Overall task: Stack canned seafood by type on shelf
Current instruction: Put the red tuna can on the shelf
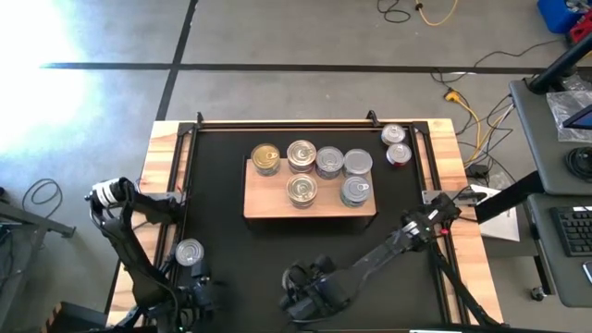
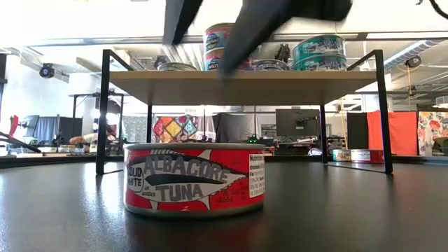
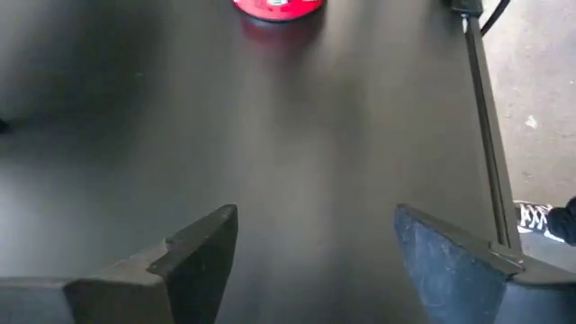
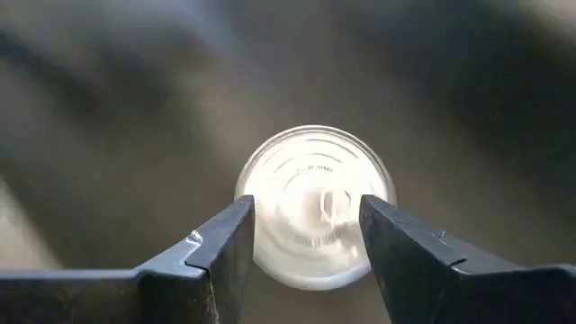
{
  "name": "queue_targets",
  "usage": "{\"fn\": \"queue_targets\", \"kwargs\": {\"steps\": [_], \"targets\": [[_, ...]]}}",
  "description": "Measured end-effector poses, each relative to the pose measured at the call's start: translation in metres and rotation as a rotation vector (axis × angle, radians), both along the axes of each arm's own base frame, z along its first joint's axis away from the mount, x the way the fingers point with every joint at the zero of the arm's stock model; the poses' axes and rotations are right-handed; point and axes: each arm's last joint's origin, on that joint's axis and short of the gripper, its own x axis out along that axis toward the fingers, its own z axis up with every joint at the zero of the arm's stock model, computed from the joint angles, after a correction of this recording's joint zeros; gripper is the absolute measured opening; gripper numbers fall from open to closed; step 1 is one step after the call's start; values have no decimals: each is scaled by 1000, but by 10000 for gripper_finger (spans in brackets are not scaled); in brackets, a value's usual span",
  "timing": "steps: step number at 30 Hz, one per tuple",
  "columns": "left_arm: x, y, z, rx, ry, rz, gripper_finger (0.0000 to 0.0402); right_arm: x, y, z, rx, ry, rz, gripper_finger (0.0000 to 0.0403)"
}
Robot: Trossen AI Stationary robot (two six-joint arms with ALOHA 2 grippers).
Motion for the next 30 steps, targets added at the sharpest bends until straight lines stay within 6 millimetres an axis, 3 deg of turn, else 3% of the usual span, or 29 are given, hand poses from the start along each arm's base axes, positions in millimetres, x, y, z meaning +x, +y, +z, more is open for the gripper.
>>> {"fn": "queue_targets", "kwargs": {"steps": [3,6,14,17,21,27,30], "targets": [[7,-4,-9,-11,-4,9,292,-17,9,14,-29,35,69,199],[12,-5,-15,-19,-1,39,308,-31,18,11,-46,106,98,205],[30,-1,-21,-83,-53,176,345,-43,26,13,-5,224,277,231],[38,0,-26,-92,-58,214,350,-49,20,13,-9,365,417,239],[48,3,-35,-101,-87,272,354,-58,3,29,-59,495,584,248],[64,5,-47,-137,-105,342,364,-53,-26,55,-126,449,741,263],[67,6,-52,-132,-96,350,371,-52,-39,58,-152,397,794,270]]}}
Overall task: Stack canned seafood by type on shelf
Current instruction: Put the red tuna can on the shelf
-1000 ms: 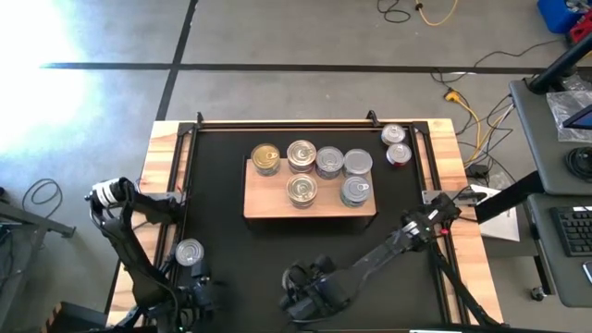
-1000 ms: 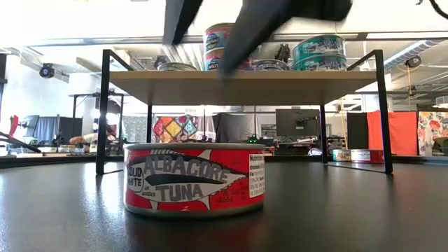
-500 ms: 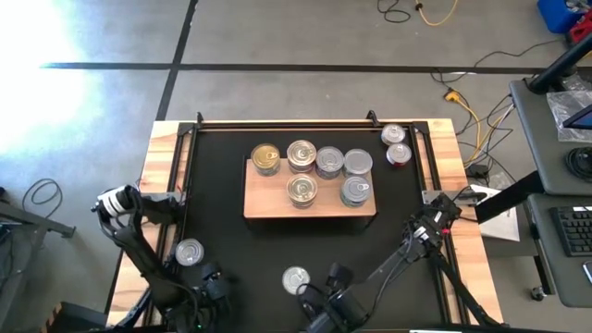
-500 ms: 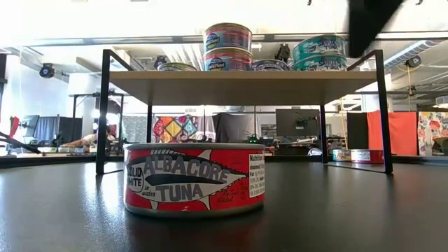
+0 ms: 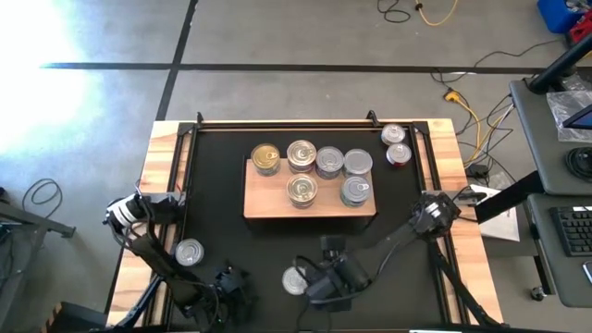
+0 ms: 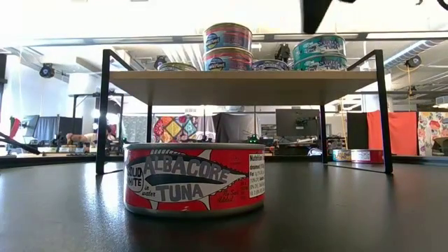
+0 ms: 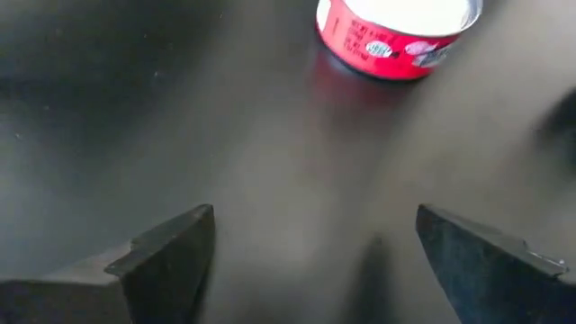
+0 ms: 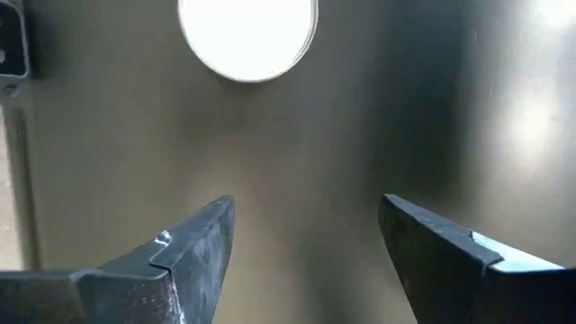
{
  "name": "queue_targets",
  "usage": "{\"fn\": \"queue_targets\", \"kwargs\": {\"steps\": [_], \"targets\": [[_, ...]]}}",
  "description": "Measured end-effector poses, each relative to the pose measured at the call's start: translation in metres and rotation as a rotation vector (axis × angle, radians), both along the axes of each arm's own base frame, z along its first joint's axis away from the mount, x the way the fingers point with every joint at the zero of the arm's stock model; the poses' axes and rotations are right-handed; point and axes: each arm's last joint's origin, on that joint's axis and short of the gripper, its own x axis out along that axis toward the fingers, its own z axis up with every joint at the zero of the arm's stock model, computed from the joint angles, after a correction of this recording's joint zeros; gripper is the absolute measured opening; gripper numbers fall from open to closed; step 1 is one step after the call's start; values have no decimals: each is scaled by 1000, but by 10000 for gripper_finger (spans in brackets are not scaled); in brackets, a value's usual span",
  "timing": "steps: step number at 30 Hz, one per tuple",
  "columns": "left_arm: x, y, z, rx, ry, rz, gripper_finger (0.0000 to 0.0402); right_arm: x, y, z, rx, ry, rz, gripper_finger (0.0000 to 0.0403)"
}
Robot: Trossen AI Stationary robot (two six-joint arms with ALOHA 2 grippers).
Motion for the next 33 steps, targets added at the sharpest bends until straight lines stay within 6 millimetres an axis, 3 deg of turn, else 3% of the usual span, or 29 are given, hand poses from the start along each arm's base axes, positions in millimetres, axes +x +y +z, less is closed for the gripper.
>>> {"fn": "queue_targets", "kwargs": {"steps": [4,9,13,19,24,28,33], "targets": [[2,1,-1,11,12,-5,382,-9,-9,-11,60,-84,17,271],[9,6,-1,70,28,-46,386,-40,-20,-20,172,-228,-38,261],[27,16,-2,81,82,-84,387,-55,-28,-51,190,-258,-55,251],[58,27,4,111,19,-150,387,-55,-16,-79,248,-344,-23,241],[59,27,5,211,30,-238,387,-50,-4,-104,231,-425,-17,250],[60,25,-6,291,75,-336,387,-43,0,-124,213,-437,-29,266],[68,20,-22,320,49,-406,387,-34,2,-133,128,-521,-33,290]]}}
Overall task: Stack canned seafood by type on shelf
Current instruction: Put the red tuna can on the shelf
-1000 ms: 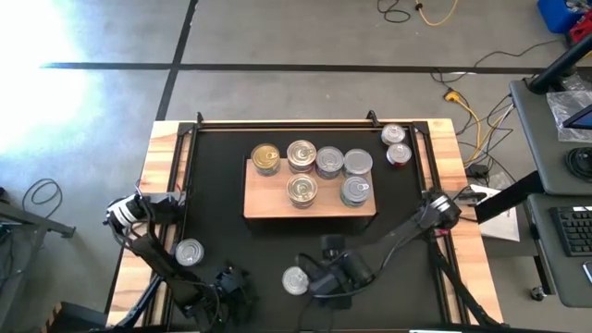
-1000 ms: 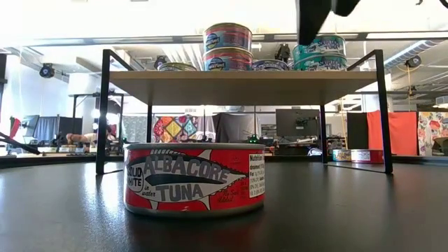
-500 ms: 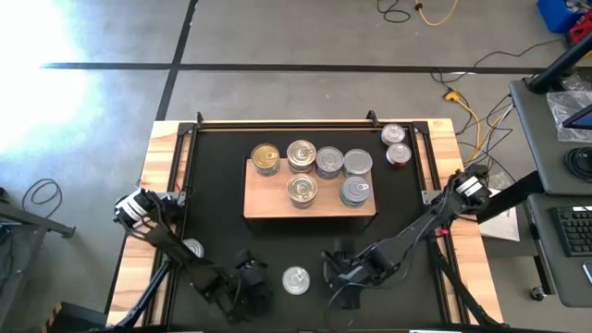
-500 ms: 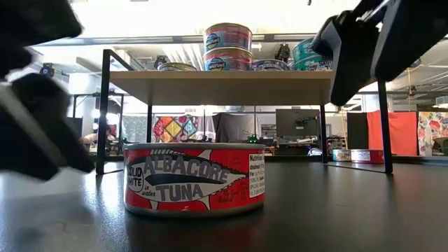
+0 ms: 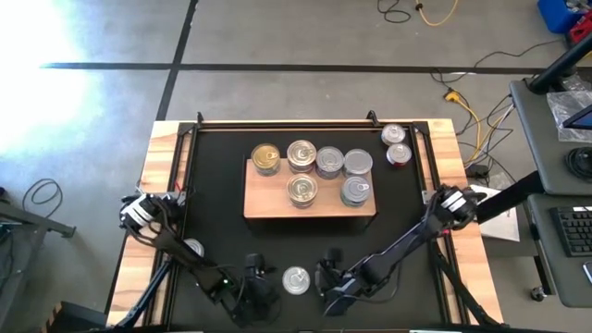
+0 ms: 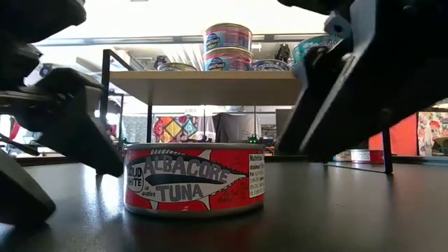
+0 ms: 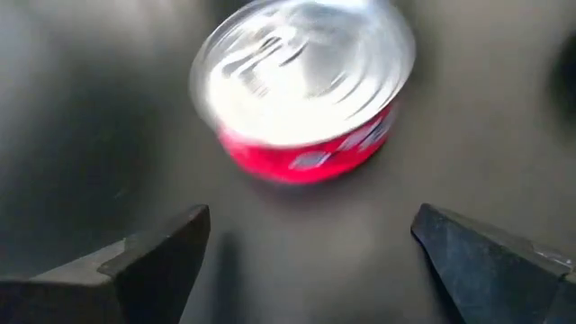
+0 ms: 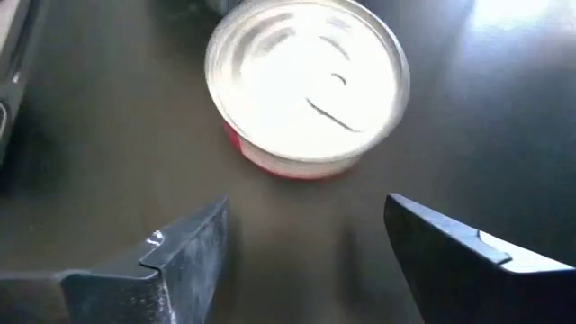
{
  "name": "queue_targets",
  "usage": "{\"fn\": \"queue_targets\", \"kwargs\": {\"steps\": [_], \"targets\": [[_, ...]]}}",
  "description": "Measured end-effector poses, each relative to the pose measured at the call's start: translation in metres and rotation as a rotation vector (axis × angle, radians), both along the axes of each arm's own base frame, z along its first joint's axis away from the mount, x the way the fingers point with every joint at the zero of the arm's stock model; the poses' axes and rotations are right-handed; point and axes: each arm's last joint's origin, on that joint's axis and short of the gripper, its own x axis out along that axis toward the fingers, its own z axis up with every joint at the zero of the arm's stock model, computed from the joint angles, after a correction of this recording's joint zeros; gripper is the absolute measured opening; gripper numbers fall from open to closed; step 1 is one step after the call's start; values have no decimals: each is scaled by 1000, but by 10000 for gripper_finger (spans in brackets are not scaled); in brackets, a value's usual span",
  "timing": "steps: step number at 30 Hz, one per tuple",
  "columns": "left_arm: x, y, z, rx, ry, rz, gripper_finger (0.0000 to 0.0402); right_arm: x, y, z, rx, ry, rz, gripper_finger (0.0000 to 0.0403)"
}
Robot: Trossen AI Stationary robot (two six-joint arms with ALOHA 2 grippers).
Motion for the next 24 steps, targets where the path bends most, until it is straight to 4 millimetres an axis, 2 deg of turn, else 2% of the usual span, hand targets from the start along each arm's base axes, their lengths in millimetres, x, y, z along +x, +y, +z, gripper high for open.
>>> {"fn": "queue_targets", "kwargs": {"steps": [4,7,10,16,24], "targets": [[10,-9,-14,-41,-83,-38,387,7,4,-20,4,0,41,312],[17,-15,-27,-56,-160,-57,387,12,6,-25,8,-18,37,324],[19,-15,-37,57,-225,-47,387,16,7,-29,-2,-17,31,330],[25,-9,-40,112,-243,-30,387,21,5,-30,-27,-19,33,331],[10,-11,-40,92,-219,-24,387,17,5,-25,-46,1,40,327]]}}
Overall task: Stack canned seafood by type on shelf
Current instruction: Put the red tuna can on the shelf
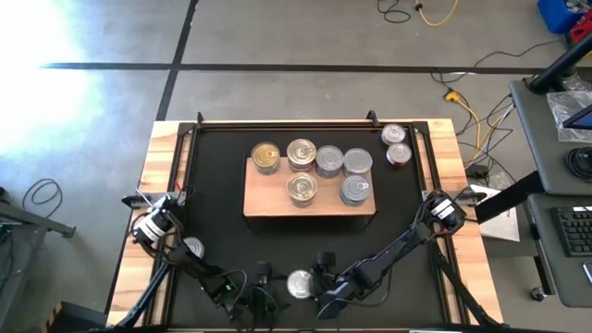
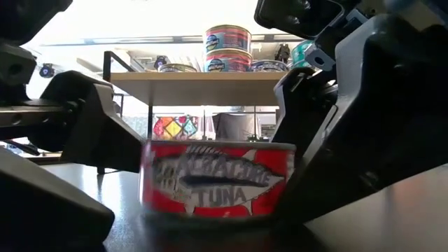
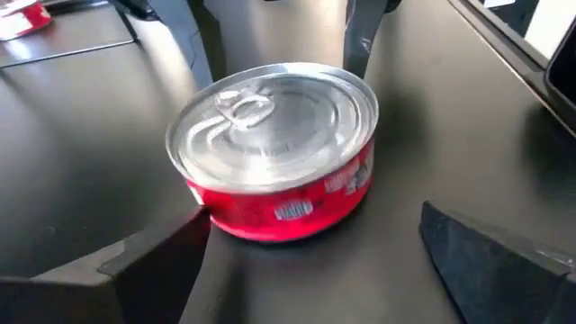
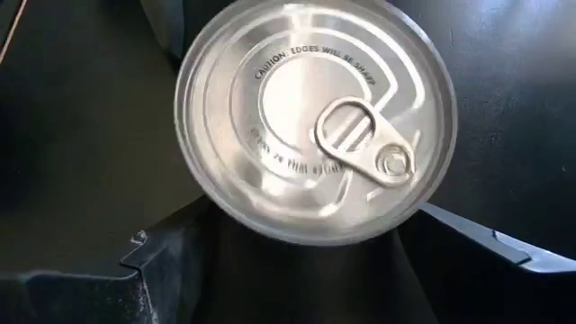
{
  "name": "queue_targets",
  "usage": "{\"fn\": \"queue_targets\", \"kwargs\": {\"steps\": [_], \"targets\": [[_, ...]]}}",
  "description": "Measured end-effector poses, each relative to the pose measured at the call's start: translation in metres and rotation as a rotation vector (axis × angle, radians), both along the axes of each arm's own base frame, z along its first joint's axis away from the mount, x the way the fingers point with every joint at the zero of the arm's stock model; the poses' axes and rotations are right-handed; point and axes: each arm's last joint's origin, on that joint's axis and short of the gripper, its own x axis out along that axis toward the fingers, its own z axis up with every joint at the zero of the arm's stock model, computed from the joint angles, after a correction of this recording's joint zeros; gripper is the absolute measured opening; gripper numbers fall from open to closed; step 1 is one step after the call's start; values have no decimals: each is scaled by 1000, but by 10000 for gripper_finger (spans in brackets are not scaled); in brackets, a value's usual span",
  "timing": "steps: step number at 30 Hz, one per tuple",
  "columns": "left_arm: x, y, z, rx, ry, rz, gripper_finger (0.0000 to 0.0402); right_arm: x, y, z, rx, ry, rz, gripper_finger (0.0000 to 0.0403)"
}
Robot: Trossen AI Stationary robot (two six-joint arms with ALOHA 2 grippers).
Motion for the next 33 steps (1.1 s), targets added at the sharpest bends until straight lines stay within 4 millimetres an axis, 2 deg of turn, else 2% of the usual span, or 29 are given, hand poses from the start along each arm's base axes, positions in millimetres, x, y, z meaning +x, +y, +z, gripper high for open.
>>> {"fn": "queue_targets", "kwargs": {"steps": [7,15,20,26,33], "targets": [[-7,3,-2,-21,19,22,387,-1,0,-1,-8,12,1,330],[-11,11,15,82,108,-34,384,-2,0,-1,16,25,0,320],[-1,22,15,45,113,-24,384,2,-3,0,38,6,-15,322],[13,23,17,35,28,-113,384,9,-10,0,44,-13,-1,312],[32,37,4,-61,-21,-91,384,12,-13,0,29,-18,6,307]]}}
